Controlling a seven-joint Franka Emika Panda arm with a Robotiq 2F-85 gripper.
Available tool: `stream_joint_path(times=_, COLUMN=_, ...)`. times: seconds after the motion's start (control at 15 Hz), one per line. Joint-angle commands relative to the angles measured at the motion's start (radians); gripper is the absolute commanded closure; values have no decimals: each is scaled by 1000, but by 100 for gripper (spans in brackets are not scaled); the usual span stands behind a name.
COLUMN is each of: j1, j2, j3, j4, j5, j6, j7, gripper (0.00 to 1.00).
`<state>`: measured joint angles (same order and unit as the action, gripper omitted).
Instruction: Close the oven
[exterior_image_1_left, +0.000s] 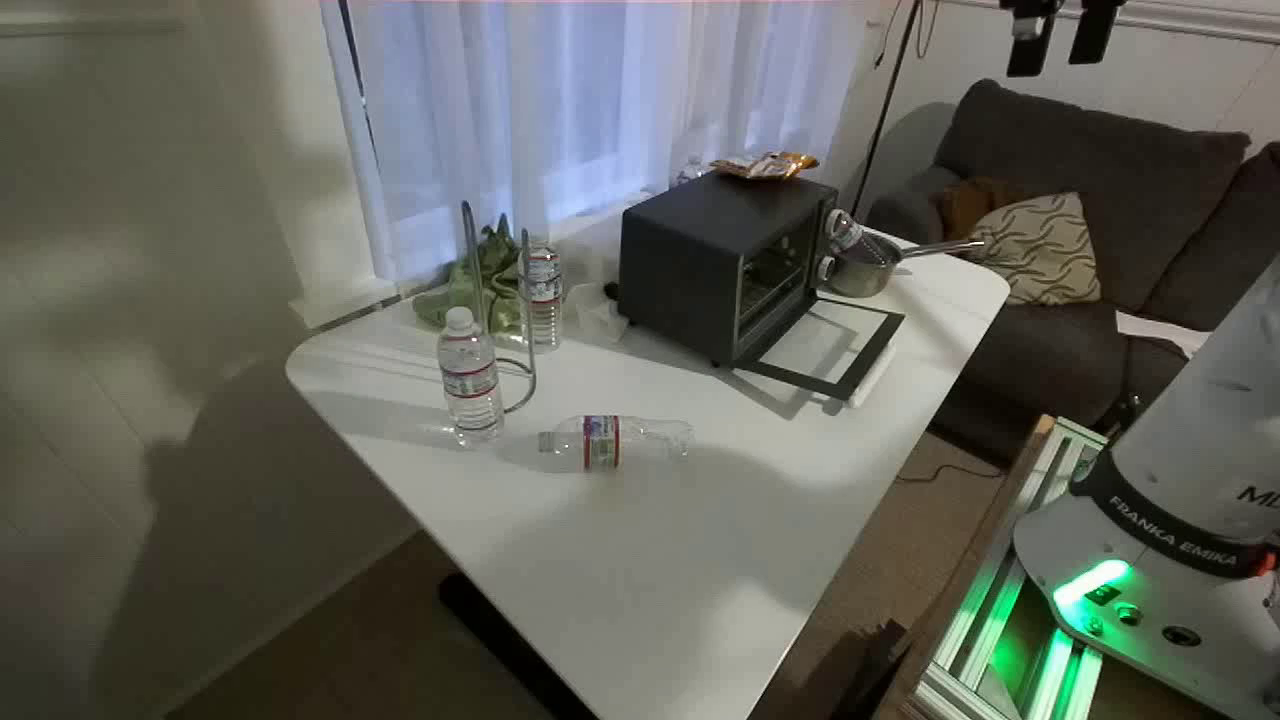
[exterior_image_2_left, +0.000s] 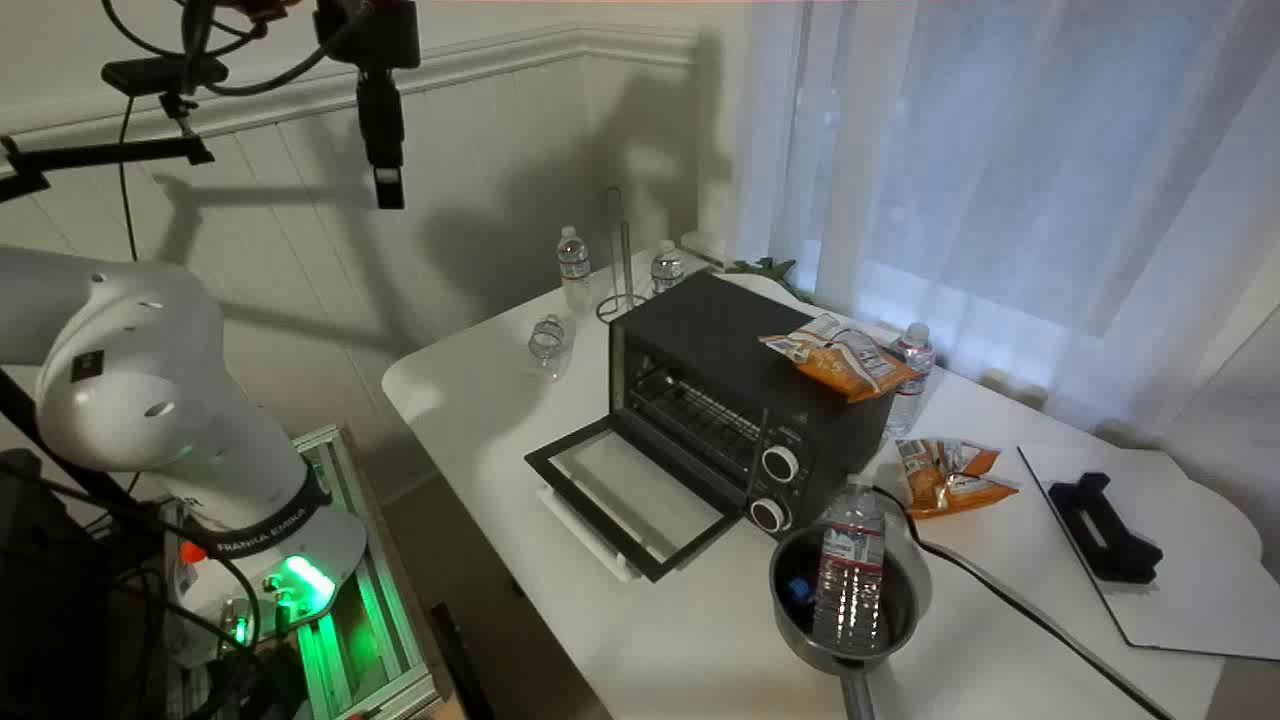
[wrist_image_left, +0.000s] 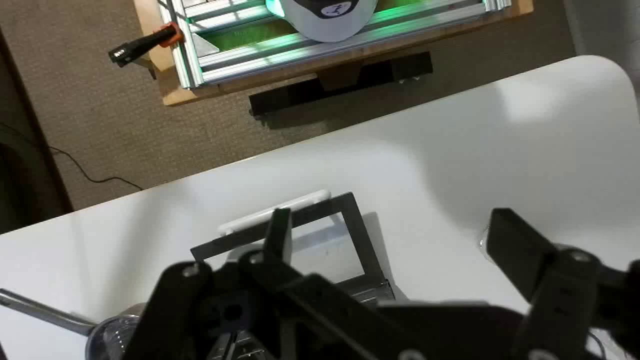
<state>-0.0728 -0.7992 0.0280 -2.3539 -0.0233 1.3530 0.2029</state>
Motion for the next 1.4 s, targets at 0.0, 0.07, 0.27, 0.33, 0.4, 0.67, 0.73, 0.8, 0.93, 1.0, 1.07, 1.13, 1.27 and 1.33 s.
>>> stream_joint_path(times=0.0, j1=-2, j2=1, j3=1, j4=2, j5=1, j6=-2, j7=-1, gripper=0)
stream_joint_path(times=0.07, j1=-2, j2=1, j3=1, j4=2, j5=1, j6=-2, j7=-1, gripper=0)
stream_joint_path(times=0.27, j1=-2, j2=1, j3=1, j4=2, j5=1, j6=-2, j7=-1, gripper=0)
stream_joint_path(times=0.33, j1=-2, j2=1, j3=1, j4=2, j5=1, j6=-2, j7=-1, gripper=0)
stream_joint_path(times=0.4, j1=2, j2=27, j3=-25, j4=13, j5=23, j6=8, j7=-26, gripper=0)
stream_joint_path(times=0.67, j1=-12, j2=87, j3=-148, j4=-1, j5=116, j6=107, j7=-109, gripper=0)
stream_joint_path(times=0.73, j1=-16, j2=115, j3=-188, j4=-5, j5=134, j6=137, j7=-152, gripper=0)
stream_joint_path(times=0.8, j1=-19, j2=141, j3=-227, j4=-12, j5=156, j6=173, j7=-196, gripper=0)
stream_joint_path(times=0.93, j1=-18, j2=198, j3=-300, j4=-22, j5=202, j6=210, j7=-302, gripper=0)
stream_joint_path(times=1.0, j1=-19, j2=227, j3=-335, j4=-34, j5=226, j6=240, j7=-360, gripper=0)
stream_joint_path(times=1.07, j1=-22, j2=262, j3=-372, j4=-42, j5=249, j6=255, j7=-426, gripper=0)
stream_joint_path(times=1.13, j1=-22, j2=298, j3=-405, j4=-47, j5=274, j6=266, j7=-493, gripper=0)
stream_joint_path(times=1.27, j1=-26, j2=376, j3=-465, j4=-50, j5=330, j6=272, j7=-627, gripper=0)
stream_joint_path(times=1.33, j1=-34, j2=414, j3=-491, j4=-51, j5=353, j6=282, j7=-689, gripper=0)
